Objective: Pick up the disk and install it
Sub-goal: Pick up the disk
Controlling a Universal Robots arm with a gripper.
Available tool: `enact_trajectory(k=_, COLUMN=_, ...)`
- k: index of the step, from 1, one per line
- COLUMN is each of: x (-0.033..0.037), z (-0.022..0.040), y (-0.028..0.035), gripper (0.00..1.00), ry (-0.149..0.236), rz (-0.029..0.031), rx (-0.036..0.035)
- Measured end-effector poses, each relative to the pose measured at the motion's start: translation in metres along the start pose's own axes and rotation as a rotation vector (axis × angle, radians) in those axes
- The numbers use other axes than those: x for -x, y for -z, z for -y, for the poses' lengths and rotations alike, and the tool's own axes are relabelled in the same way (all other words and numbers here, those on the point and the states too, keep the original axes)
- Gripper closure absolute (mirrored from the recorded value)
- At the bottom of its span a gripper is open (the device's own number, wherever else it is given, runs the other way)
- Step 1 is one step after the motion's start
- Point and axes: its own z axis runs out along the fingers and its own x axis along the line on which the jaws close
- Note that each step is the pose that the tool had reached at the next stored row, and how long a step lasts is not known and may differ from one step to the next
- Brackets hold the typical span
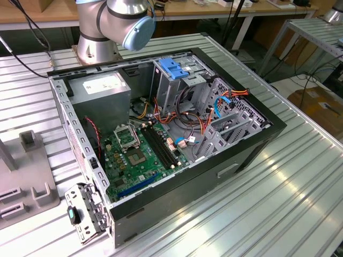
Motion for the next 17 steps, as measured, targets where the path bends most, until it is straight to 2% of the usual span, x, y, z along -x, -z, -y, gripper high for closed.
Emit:
enact_trajectory(k=5, x=0.0, z=0.0, y=-0.0005, gripper=0.4, ry=0.0, rz=0.0001, rx=-0.0002)
enact_trajectory(k=8, x=0.0, z=0.0, y=-0.0031, gripper=0.4, ry=0.004, rz=0.0002, rx=-0.0008)
enact_trajectory(k=13, x=0.0, z=-0.0001, y=-0.0069, gripper=0.4, ry=0.041, rz=0.0005, rx=-0.0009)
enact_trajectory(k=17, x=-0.0001, z=-0.0002, y=-0.0135, gripper=0.4, ry=0.082, rz=0.0007, rx=-0.0006)
